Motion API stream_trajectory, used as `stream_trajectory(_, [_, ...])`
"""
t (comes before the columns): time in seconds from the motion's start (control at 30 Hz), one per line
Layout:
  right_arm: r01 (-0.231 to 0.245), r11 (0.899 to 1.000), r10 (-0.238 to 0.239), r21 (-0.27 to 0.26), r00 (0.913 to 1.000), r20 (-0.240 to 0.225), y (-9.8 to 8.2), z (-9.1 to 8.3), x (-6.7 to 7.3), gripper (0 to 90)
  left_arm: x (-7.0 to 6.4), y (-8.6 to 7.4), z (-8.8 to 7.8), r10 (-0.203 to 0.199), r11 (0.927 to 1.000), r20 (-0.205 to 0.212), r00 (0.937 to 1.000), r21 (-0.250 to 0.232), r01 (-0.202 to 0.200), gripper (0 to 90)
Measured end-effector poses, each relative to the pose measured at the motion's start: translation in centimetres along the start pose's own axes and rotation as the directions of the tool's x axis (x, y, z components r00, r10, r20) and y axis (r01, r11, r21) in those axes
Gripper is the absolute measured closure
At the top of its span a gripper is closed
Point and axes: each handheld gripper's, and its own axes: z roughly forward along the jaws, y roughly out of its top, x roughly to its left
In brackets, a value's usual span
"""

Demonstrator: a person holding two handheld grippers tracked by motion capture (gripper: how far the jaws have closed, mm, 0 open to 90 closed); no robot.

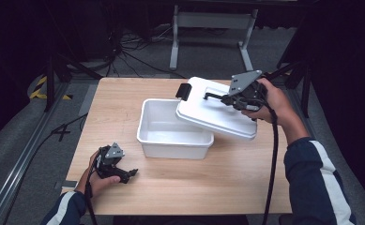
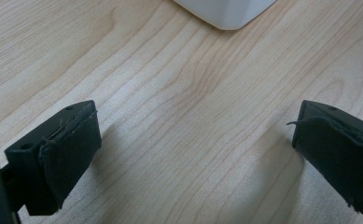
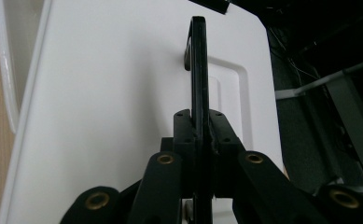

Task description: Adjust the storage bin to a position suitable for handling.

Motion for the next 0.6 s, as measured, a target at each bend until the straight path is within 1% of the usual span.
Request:
stream_trajectory(0.27, [-0.055,0.998,0.054,0.012,0.9977,0.041,-3.0,-1.7,-0.6,83.9,0.0,0.0,0.0,-0.003,1.0000,-0.001,1.0000,-0.002,0.003,1.6])
stream_trajectory(0.3, [-0.054,0.998,0.054,0.015,0.9975,0.047,-3.2,-1.9,-0.8,83.9,0.0,0.0,0.0,-0.002,1.0000,-0.003,1.0000,-0.003,0.002,1.6])
stream_trajectory(0.33, [-0.067,0.998,0.067,0.016,0.9968,0.043,-3.6,-2.0,-0.8,83.9,0.0,0.0,0.0,-0.002,1.0000,-0.004,1.0000,-0.003,0.002,1.6])
stream_trajectory(0.37, [-0.070,0.997,0.069,0.019,0.9965,0.046,-4.1,-2.2,-0.9,83.9,0.0,0.0,0.0,-0.001,1.0000,-0.004,1.0000,-0.003,0.001,1.6])
stream_trajectory(0.47, [-0.103,0.995,0.102,0.018,0.9931,0.058,-5.3,-2.7,-1.1,83.9,0.0,0.0,0.0,-0.002,1.0000,-0.004,1.0000,-0.003,0.002,1.6])
stream_trajectory(0.6, [-0.119,0.993,0.117,0.024,0.9906,0.071,-6.5,-3.0,-1.3,83.9,0.0,0.0,0.0,0.002,1.0000,-0.004,1.0000,0.000,-0.002,1.6])
